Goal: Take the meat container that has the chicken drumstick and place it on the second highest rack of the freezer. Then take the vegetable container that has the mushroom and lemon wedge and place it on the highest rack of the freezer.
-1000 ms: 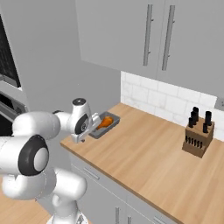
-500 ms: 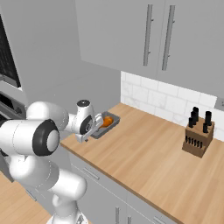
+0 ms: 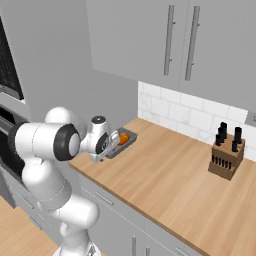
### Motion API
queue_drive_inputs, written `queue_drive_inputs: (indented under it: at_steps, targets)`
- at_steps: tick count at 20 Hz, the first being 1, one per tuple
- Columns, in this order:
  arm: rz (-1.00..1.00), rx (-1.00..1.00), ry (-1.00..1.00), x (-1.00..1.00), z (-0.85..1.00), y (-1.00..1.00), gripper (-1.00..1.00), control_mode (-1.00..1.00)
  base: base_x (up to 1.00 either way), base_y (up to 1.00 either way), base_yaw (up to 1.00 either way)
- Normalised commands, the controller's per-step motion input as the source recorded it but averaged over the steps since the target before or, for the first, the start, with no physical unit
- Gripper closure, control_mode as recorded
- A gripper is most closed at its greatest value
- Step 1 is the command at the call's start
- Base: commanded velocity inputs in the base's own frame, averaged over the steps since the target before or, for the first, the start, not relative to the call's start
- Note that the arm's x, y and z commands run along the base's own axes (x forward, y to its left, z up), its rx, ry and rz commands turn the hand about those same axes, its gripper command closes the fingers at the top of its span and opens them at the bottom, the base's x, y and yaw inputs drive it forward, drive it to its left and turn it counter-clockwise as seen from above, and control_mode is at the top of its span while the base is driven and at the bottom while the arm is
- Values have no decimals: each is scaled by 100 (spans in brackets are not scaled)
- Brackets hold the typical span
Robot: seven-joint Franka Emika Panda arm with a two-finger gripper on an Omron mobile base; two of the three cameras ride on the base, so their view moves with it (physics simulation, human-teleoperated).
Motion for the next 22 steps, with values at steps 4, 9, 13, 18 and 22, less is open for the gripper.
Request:
queue_drive_inputs:
  at_steps: [4, 9, 13, 18, 22]
  targets:
    - [0, 0, 0, 27, -23, 0, -100, -100, 0, 0, 0]
    - [0, 0, 0, 14, -17, 0, 100, -100, 0, 0, 0]
    - [0, 0, 0, 0, 0, 0, 100, -100, 0, 0, 0]
    - [2, 0, -2, -21, 4, 0, 100, -100, 0, 0, 0]
    - [13, 0, -4, -93, 66, -29, 100, -100, 0, 0, 0]
